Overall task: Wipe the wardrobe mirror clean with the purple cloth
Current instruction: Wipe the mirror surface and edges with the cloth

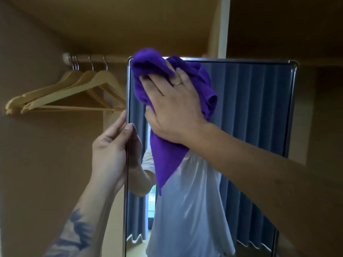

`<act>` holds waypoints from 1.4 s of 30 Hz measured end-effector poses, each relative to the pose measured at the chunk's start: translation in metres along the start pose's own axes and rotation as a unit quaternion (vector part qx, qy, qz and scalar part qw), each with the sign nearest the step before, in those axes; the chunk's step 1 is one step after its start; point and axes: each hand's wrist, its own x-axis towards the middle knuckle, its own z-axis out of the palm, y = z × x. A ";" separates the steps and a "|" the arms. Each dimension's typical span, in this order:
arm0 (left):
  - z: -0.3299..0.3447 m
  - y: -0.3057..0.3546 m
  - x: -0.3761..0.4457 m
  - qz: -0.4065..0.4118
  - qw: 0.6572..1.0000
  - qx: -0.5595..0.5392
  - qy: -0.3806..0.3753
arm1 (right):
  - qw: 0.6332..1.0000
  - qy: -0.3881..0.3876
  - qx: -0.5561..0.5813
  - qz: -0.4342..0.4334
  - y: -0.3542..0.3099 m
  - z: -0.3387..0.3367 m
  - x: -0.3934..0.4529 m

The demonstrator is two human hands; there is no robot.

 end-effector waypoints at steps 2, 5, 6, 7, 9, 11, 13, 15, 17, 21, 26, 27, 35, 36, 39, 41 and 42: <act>-0.003 0.002 0.000 -0.009 1.000 0.004 -0.011 | 1.000 -0.002 -0.003 0.015 -0.016 0.002 0.017; -0.002 0.003 -0.002 -0.007 1.000 0.003 -0.011 | 1.000 -0.003 -0.007 0.024 -0.023 0.008 0.021; -0.001 0.003 -0.002 -0.002 1.000 0.002 -0.003 | 1.000 0.003 -0.005 0.022 -0.019 0.007 0.021; -0.001 0.003 -0.001 0.003 1.000 0.004 0.003 | 1.000 0.007 -0.006 0.020 -0.014 0.005 0.021; -0.002 0.003 0.000 0.008 1.000 0.010 0.008 | 0.999 -0.002 -0.022 0.030 -0.004 -0.002 0.017; -0.002 0.003 0.000 0.005 1.000 0.008 0.011 | 0.998 -0.004 -0.038 0.053 0.010 -0.010 0.005; 0.001 0.003 -0.002 0.012 1.000 -0.004 0.016 | 0.996 0.001 -0.046 0.082 0.034 -0.019 -0.016; 0.003 0.003 -0.003 0.024 0.999 -0.006 0.020 | 0.991 -0.006 -0.064 0.117 0.066 -0.032 -0.040; 0.005 0.003 -0.003 0.029 0.999 -0.007 0.024 | 0.984 -0.010 -0.092 0.151 0.097 -0.044 -0.061; 0.007 0.005 -0.006 0.024 0.999 -0.017 0.031 | 0.972 0.016 -0.096 0.214 0.137 -0.062 -0.092; 0.010 0.006 -0.009 0.029 0.999 -0.019 0.025 | 0.954 0.054 -0.095 0.279 0.124 -0.052 -0.087; 0.010 0.006 -0.010 0.030 0.999 -0.016 0.025 | 0.949 0.060 -0.096 0.294 0.118 -0.048 -0.082; 0.008 0.006 -0.008 0.028 0.999 -0.005 0.023 | 0.986 0.042 -0.056 0.150 0.028 -0.012 -0.014; 0.007 0.007 -0.008 0.017 1.000 -0.008 0.016 | 0.991 0.039 -0.046 0.118 0.015 -0.006 -0.003; 0.000 0.008 -0.005 -0.010 1.000 -0.009 -0.004 | 0.999 0.012 -0.032 0.037 -0.008 0.004 0.021; -0.005 0.007 -0.003 -0.013 1.000 -0.011 -0.017 | 1.000 -0.008 -0.029 0.002 -0.009 0.005 0.019; -0.007 0.007 -0.002 -0.011 1.000 -0.009 -0.023 | 0.999 -0.016 -0.028 -0.023 -0.007 0.005 0.008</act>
